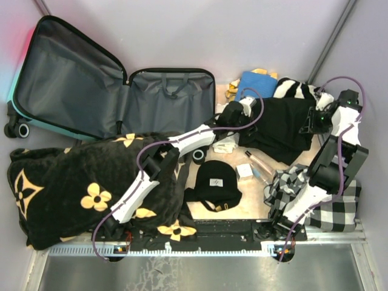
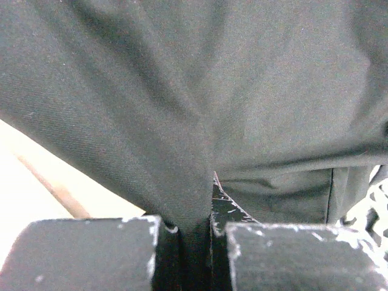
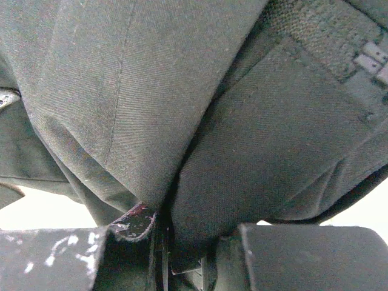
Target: Pack the luggage
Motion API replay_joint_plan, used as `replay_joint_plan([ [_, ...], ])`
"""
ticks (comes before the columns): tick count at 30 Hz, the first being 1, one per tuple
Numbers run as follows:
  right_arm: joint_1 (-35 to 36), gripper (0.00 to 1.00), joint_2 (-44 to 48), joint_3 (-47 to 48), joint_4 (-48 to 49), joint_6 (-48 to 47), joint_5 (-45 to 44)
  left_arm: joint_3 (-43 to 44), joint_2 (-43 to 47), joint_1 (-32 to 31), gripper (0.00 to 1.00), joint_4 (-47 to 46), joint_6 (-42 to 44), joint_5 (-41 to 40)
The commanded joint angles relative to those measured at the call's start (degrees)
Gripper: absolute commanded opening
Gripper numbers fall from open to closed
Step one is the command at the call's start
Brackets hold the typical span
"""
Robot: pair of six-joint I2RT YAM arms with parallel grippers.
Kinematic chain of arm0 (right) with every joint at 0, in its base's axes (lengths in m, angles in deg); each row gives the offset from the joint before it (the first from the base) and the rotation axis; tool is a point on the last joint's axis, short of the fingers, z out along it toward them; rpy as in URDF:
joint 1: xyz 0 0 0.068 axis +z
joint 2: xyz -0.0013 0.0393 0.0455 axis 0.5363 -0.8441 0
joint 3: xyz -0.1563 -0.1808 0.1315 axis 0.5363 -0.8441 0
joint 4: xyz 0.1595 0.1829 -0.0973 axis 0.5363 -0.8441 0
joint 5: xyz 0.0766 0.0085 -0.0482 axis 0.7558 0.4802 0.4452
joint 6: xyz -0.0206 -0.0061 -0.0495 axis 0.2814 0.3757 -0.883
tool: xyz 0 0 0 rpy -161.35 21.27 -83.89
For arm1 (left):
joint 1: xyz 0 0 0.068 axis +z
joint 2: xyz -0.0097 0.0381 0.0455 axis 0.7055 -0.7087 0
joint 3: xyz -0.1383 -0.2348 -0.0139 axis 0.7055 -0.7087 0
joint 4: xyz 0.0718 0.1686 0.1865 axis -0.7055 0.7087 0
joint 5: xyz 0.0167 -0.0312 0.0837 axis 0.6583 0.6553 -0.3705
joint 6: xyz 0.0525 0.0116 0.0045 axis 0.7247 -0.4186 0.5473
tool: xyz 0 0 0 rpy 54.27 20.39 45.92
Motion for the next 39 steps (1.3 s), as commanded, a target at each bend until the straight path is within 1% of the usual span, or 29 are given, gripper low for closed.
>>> replay_joint_plan([
  [1,-0.77,0.0,7.79,5.0,-1.02,2.17,5.41,4.3,7.92,-1.67,0.0,-5.51,1.62,2.57],
  [7,-1.9,0.0,13.5,8.74,-2.29,3.71,7.04,4.49,11.26,-1.66,0.0,-4.63,4.47,2.17],
  [9,-1.94,0.0,14.76,10.34,-2.01,5.02,7.64,5.54,11.98,-1.51,0.0,-2.65,3.42,2.49],
  [11,-1.9,0.0,15.23,12.81,-2.39,6.55,8.67,8.24,12.48,-1.05,0.0,0.44,1.37,4.92],
  [13,-1.14,0.0,15.3,15.67,-2.89,8.37,9.52,9.58,14.11,-0.75,0.0,3.22,2.15,5.06],
  [15,0.9,0.0,15.21,18.38,-2.9,10.22,9.79,7.95,17.39,0.01,0.0,4.85,4.5,5.27],
  [19,9.14,0.0,14.26,23.11,-1.56,14.12,8.37,0.2,25.55,3.31,0.0,6.82,8.15,4.97],
  [24,21.39,0.0,11.1,30.71,0.06,17.06,2.98,-7.79,33.15,9.84,0.0,9.29,10.98,4.42],
  [27,27.65,0.0,7.14,34.49,1.74,20.17,0.94,-11.26,37.17,15.06,0.0,11.24,11.25,4.95],
  [33,40.69,0.0,-0.32,39.51,7.22,24.94,-3.41,-21.37,45.64,25.58,0.0,12.04,14.92,3.41],
  [37,48.71,0.0,-6.8,42.67,10.12,25.45,-6.92,-26.81,48.41,34.41,0.0,11.98,15.95,3.91],
  [39,52.06,0.0,-10.14,44.44,11.74,24.91,-9.01,-28.92,48.66,37.69,0.0,11.79,16.54,3.7],
])
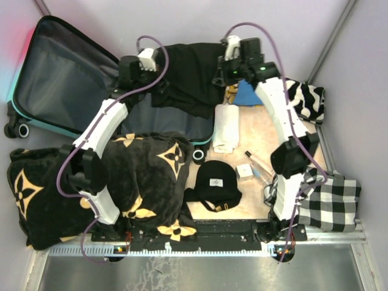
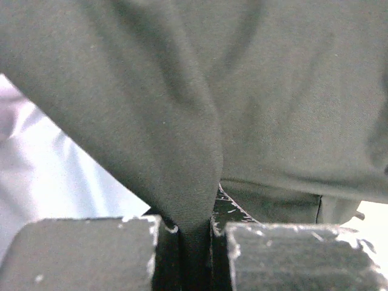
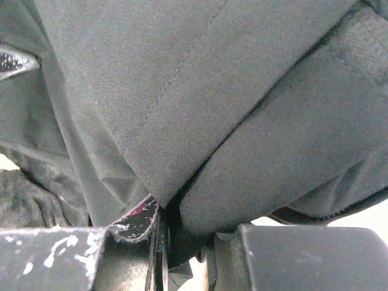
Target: Pack the luggage
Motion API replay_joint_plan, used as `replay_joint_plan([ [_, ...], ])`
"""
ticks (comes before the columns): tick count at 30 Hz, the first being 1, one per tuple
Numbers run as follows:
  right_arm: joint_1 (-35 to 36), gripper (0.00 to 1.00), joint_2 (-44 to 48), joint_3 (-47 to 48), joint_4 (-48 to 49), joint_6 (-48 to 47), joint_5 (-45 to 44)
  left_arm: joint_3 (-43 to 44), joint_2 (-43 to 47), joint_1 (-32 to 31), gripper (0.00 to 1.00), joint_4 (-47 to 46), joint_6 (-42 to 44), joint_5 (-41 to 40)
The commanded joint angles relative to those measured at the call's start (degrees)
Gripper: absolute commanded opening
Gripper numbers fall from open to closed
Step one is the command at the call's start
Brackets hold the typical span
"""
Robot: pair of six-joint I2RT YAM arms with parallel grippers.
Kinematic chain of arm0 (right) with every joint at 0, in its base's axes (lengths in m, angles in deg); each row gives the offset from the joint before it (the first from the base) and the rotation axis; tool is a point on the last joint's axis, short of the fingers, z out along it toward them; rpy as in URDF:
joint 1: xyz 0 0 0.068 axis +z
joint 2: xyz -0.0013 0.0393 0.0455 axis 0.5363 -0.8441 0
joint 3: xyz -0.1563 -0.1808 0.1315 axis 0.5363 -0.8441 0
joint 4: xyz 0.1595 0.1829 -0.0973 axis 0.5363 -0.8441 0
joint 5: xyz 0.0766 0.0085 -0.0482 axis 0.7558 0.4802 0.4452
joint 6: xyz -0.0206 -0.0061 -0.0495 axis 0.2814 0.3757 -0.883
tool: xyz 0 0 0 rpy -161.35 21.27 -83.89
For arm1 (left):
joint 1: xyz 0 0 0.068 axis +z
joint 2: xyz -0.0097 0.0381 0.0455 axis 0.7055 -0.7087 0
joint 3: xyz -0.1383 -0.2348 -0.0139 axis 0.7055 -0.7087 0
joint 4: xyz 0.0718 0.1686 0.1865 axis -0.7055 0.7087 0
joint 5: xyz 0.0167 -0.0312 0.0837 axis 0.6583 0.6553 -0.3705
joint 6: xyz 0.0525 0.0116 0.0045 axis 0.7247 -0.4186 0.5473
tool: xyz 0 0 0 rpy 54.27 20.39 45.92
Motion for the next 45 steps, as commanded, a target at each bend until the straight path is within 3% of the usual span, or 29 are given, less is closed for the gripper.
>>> replay_joint_plan([
  [1,8.14,0.0,-5.38,6.71,8.02,1.25,-3.35,-3.86,3.04,7.53,0.0,-3.39,3.08,0.25],
  [6,11.81,0.0,-13.42,9.54,12.4,2.6,-5.91,-8.33,1.02,12.57,0.0,-5.04,4.51,0.72],
  [13,11.92,0.0,-20.69,9.68,14.98,1.21,-12.65,-9.17,-4.98,13.21,0.0,-9.53,5.88,1.0],
  [26,8.54,0.0,-30.04,10.72,15.55,-1.18,-12.23,-1.23,-20.48,13.06,0.03,-9.88,1.88,2.39],
  [35,7.16,0.35,-29.79,11.31,18.1,-2.6,-16.14,2.13,-25.75,13.11,0.06,-10.6,-0.22,2.29],
  [41,6.43,0.38,-30.37,11.55,19.55,-3.59,-16.98,6.55,-29.09,13.12,0.08,-9.32,1.35,0.75],
  [43,6.43,0.52,-30.38,11.62,19.77,-3.8,-17.39,6.58,-29.49,12.99,0.2,-10.02,1.73,-0.22],
  [45,6.35,0.74,-29.56,11.6,19.08,-4.03,-17.03,6.79,-29.6,13.0,0.45,-9.81,2.12,-1.33],
])
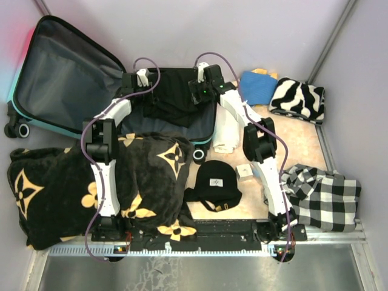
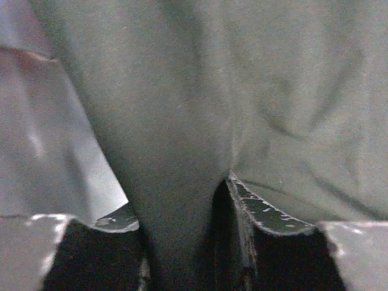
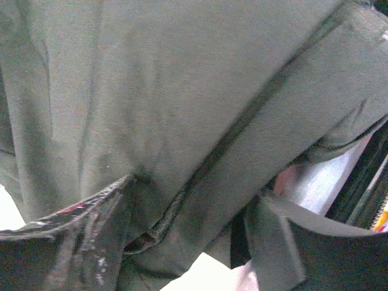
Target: Pack the luggage
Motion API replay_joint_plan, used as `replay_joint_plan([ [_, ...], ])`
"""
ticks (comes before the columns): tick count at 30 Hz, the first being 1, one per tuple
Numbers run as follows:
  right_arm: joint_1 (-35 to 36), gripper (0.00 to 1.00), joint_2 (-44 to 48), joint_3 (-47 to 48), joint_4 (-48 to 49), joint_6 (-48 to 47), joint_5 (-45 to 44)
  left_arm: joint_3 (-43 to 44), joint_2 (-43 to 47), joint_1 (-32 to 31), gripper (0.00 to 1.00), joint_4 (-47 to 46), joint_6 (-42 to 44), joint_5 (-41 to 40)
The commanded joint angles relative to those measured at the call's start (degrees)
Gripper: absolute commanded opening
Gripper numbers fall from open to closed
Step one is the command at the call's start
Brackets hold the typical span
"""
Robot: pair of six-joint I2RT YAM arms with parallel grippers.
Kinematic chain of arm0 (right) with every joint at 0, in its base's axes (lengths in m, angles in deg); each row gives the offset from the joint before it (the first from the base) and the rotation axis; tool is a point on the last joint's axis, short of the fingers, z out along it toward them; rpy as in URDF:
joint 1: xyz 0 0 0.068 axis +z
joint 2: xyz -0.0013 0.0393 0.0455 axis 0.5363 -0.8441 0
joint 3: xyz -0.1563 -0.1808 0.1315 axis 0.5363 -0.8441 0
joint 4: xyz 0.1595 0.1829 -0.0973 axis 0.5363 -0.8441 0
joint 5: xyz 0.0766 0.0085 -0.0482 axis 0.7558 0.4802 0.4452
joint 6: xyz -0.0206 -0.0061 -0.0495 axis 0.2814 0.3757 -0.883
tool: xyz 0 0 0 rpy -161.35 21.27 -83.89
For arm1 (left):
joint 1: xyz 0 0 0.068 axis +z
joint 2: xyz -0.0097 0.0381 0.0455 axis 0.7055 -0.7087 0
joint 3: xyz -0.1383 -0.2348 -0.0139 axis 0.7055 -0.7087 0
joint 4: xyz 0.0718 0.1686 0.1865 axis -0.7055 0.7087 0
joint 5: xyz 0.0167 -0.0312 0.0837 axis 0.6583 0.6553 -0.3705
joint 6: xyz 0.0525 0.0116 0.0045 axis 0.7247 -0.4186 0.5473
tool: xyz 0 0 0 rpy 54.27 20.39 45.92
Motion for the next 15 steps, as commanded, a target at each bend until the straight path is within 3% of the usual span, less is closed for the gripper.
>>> replay_joint_plan([
  [1,-1.9,0.83,2.77,2.97,1.01,-2.26,-2.64,2.31,-1.47,0.04,0.55,-2.81,1.56,-3.97],
  [3,-1.98,0.92,4.85,2.83,-0.08,-2.71,-1.76,1.85,-0.05,0.42,0.66,-2.12,1.89,-3.46],
  [6,-2.31,0.96,9.2,1.24,-0.03,-3.66,-0.25,1.47,3.06,1.16,0.86,-0.24,3.03,-3.1],
  [10,-2.8,0.97,15.16,-3.05,2.62,-6.03,-1.38,0.66,8.05,2.63,0.98,1.62,5.39,-5.34],
  [15,-2.96,0.9,18.23,-6.15,8.47,-6.18,-2.11,-1.33,13.14,4.94,1.0,-0.77,8.45,-5.2],
])
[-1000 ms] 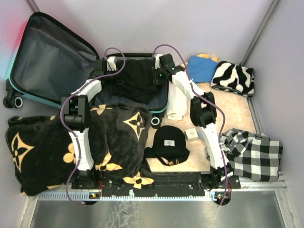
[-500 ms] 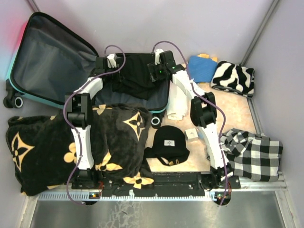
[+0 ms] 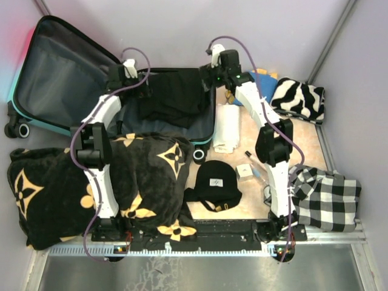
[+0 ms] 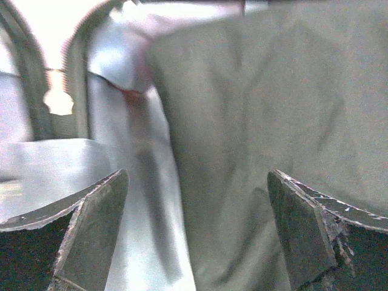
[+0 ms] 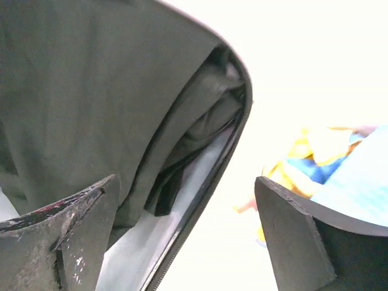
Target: Pack the luggage
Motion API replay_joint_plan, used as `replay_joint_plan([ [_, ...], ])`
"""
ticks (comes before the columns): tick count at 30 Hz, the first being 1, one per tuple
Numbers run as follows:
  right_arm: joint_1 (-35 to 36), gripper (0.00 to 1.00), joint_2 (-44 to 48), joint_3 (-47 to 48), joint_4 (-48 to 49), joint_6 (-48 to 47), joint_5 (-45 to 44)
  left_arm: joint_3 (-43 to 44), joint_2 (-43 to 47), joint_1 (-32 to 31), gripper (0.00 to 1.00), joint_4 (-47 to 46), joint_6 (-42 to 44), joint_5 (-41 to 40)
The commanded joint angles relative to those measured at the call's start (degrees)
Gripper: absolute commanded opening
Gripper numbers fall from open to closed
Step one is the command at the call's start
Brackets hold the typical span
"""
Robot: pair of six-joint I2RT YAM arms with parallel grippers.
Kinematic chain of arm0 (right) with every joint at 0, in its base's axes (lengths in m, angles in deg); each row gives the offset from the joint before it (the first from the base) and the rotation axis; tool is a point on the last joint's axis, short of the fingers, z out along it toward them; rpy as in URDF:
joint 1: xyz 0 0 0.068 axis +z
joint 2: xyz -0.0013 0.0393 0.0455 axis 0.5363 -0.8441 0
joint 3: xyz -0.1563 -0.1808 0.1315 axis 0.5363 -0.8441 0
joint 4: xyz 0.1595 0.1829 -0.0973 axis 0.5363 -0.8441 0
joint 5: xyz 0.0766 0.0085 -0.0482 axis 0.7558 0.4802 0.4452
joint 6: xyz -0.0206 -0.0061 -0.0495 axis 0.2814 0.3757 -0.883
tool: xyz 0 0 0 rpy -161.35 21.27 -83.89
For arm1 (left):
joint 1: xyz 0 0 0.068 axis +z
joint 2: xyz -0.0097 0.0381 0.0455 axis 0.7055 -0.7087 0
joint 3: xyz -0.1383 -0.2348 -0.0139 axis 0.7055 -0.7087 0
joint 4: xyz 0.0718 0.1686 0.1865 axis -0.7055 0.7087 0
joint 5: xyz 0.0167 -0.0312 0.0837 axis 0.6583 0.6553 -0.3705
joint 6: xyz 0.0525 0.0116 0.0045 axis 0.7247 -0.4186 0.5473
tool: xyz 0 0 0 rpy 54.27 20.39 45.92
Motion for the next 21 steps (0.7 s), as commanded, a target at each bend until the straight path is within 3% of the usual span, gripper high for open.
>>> replay_joint_plan([
  [1,-0.04,0.88,6.24,-0.35,8.81,-0.75,-1.07,-0.4,6.89,2.24,1.0,-3.15,4.59,-0.75],
  [7,0.97,0.61,-0.94,6.19,12.28,3.58,-1.57,0.74,6.25,2.19,0.99,-4.8,5.93,6.47],
  [13,2.85,0.54,-6.6,6.18,19.77,4.24,-5.34,2.24,3.51,2.06,0.97,-6.1,4.74,11.71],
  [21,4.46,0.44,-12.61,2.36,26.87,1.09,-14.52,2.23,0.84,1.91,0.97,-7.17,4.42,11.48],
])
